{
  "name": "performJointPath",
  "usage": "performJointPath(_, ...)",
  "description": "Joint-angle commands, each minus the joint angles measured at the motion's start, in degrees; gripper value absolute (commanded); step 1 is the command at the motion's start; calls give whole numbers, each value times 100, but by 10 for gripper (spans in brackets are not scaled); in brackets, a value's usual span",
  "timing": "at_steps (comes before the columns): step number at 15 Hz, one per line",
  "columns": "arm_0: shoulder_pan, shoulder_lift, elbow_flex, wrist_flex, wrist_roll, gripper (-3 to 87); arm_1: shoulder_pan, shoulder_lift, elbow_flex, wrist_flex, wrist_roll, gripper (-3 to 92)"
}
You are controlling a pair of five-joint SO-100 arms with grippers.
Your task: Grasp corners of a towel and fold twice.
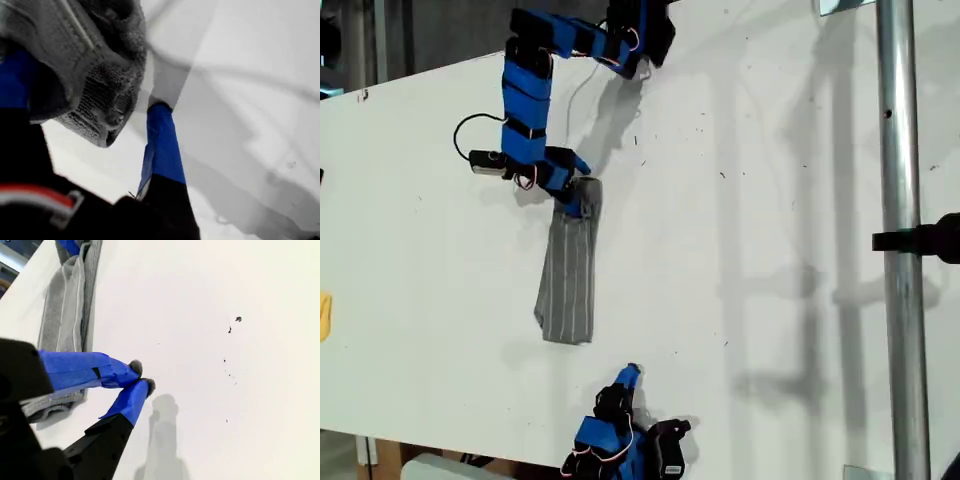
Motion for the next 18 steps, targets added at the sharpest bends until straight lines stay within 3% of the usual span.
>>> performJointPath(1, -88, 44, 35, 70, -26, -1, -26, -70, -615, -44, -88, 66)
performJointPath(4, -123, 44, 35, 70, 35, -4, 114, 290, -176, 44, -114, 49)
performJointPath(7, -97, 44, 35, 70, 35, -4, -44, 2382, 1600, 211, -26, -2)
performJointPath(11, -44, 44, 35, 70, 26, -3, -1046, 6337, 2742, 3138, 1134, -2)
performJointPath(12, -18, 44, 35, 70, 18, -3, -1230, 6662, 2540, 3410, 1292, -2)
performJointPath(13, 18, 44, 35, 70, -9, -1, -1239, 6337, 2320, 2962, 1239, -2)
performJointPath(16, 88, 44, 35, 70, -141, 15, -1107, 3586, 853, 352, 633, -2)
performJointPath(18, 105, 44, 35, 70, -193, 18, -1204, 2188, -694, -633, 229, 8)
